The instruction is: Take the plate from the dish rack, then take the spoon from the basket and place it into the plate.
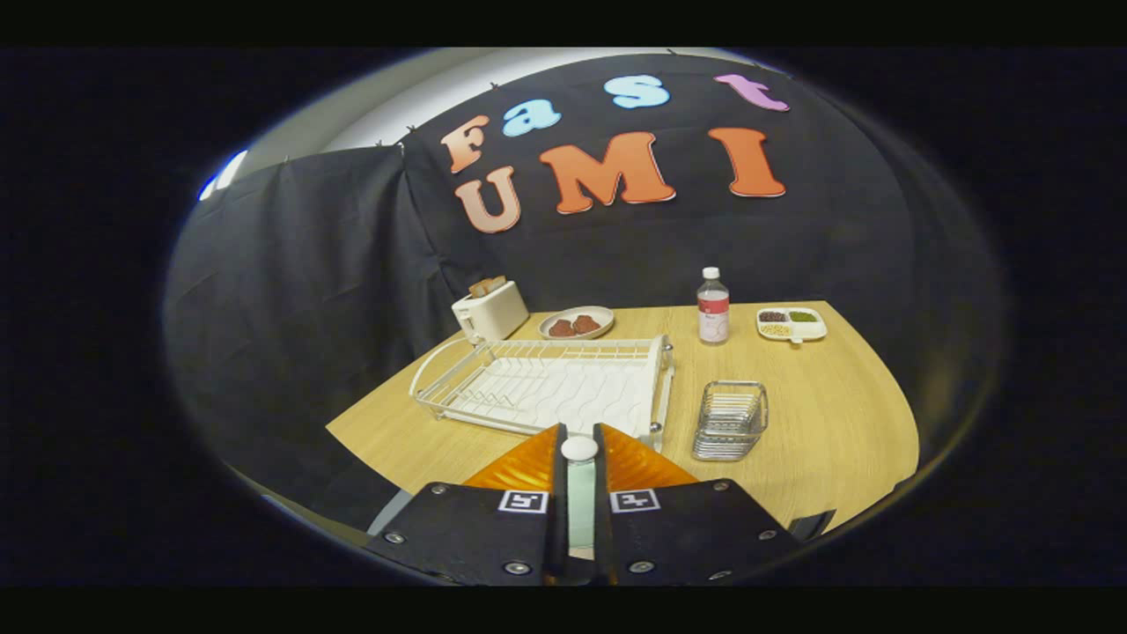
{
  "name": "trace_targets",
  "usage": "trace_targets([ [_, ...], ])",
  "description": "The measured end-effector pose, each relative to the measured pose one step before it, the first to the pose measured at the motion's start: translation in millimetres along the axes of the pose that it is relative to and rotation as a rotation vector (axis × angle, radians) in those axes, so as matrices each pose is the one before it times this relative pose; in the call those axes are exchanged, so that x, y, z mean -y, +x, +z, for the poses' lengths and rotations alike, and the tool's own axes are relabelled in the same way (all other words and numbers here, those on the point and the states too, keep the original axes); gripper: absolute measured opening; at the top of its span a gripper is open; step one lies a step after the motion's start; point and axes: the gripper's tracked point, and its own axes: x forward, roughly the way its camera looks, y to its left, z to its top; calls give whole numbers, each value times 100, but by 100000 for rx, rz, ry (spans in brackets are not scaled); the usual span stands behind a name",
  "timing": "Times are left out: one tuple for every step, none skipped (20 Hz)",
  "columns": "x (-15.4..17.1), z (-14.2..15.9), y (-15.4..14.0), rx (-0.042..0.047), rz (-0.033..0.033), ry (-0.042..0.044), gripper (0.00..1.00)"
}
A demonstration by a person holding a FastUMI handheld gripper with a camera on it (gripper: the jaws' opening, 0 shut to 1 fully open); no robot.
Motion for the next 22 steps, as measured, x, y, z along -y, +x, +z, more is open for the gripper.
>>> trace_targets([
  [-400,-818,537,-1604,1167,-260,11],
  [-503,-608,550,-1134,1374,132,11],
  [-386,-609,430,-1292,1507,210,11],
  [-286,-485,490,-962,975,301,12],
  [-159,-496,439,-738,1138,241,12],
  [-161,-316,528,-701,748,369,12],
  [-144,-446,433,-538,743,337,12],
  [-97,-238,310,-81,439,216,12],
  [-104,-174,246,146,554,61,12],
  [-84,-139,296,26,391,218,12],
  [95,-339,288,-212,181,387,12],
  [65,-389,167,-796,-128,249,13],
  [53,-201,3,-239,583,111,13],
  [90,5,-189,467,174,296,14],
  [195,-330,92,-452,107,179,14],
  [447,-620,-10,-1939,-836,38,14],
  [519,-992,-117,-2720,-399,335,15],
  [457,-850,-54,-2847,-608,809,17],
  [390,-691,-42,-2050,-125,1659,19],
  [454,-650,5,-2028,-988,1673,21],
  [739,-587,125,-1810,-1901,1050,25],
  [712,-569,76,-1916,-1780,539,26],
])
